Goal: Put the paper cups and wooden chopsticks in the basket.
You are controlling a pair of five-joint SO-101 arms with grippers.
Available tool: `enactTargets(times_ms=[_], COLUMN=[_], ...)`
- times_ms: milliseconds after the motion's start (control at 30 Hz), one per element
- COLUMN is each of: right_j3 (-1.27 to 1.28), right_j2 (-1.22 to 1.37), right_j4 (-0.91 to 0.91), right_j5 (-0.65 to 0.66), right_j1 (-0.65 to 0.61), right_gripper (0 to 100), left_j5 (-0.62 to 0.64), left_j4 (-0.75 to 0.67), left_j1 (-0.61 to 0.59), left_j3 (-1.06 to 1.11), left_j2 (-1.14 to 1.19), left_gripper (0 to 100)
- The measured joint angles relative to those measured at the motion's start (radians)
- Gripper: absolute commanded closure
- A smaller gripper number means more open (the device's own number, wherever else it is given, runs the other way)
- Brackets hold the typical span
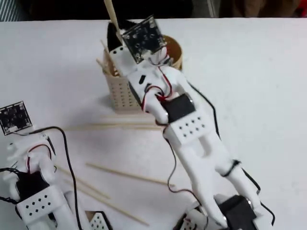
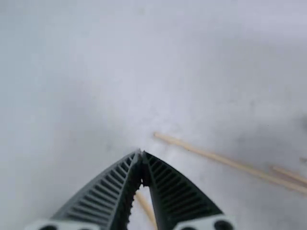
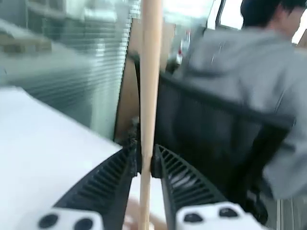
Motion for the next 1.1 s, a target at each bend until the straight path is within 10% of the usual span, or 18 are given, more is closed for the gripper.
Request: enactTargets(times_ms=[333,633,1100], right_j3=[-0.003,-0.261,-0.295], right_j2=[0.063,-0.008,-0.091], right_j4=[0.061,0.482,1.215], right_j5=[-0.110,-0.130,-0.132], right_j1=[0.015,0.014,0.014], right_gripper=[82.6,98.7,98.0], left_j5=[0.000,0.000,0.000], left_j4=[0.000,0.000,0.000], left_j1=[0.000,0.000,0.000], left_j3=[0.000,0.000,0.000], left_j2=[0.000,0.000,0.000], left_gripper=[98,98,98])
